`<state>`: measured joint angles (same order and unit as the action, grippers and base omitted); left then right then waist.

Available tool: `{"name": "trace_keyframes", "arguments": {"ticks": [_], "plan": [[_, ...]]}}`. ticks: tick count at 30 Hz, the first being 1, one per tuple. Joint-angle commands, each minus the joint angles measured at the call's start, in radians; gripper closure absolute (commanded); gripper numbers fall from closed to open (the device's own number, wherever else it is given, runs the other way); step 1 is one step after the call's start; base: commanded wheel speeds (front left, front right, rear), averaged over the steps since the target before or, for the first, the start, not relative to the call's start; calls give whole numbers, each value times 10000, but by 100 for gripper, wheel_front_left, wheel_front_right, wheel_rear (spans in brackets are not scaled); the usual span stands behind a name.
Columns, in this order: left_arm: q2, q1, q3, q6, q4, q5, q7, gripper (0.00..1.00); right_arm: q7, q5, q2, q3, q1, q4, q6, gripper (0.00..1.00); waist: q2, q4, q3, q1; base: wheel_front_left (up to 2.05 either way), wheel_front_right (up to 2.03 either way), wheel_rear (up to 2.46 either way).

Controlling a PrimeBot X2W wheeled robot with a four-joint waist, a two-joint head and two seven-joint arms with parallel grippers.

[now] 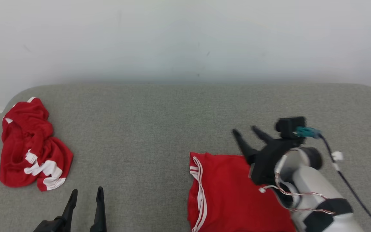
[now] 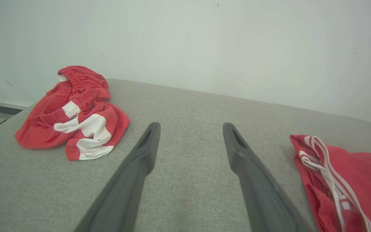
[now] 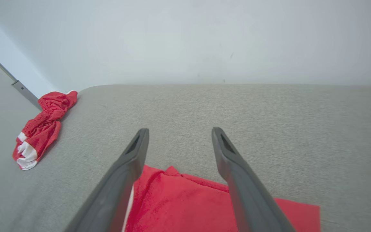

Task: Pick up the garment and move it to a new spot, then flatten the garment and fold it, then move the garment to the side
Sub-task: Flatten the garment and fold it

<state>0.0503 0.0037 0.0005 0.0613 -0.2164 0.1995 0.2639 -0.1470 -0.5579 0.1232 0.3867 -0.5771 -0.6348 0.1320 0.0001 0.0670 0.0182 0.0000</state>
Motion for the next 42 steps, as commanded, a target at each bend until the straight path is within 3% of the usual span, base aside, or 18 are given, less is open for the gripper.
{"name": "trace_keyframes", "arguments": {"ticks": [1,11,18,28,42], "plan": [[3,48,92,-31,-68,-20,0,0,558,489,384,-226,404,135,-29,0,-1,-222,203,0,0,0,0],[3,-12,545,-153,156,-16,0,0,2936,2257,1085,-1750,2154,1593,-29,0,-1,-918,399,0,0,0,0],[1,237,710,-200,306,-8,0,0,3813,2618,1123,-2196,3539,2678,-29,0,-1,-1196,587,0,0,0,0],[3,721,670,-120,530,-203,0,0,4117,2594,707,-2669,5148,3083,-27,0,-1,-1263,801,0,0,0,0],[3,956,812,-93,105,-12,0,0,4127,2608,345,-2836,5625,3438,-29,0,-1,-1185,744,0,0,0,0]]}}
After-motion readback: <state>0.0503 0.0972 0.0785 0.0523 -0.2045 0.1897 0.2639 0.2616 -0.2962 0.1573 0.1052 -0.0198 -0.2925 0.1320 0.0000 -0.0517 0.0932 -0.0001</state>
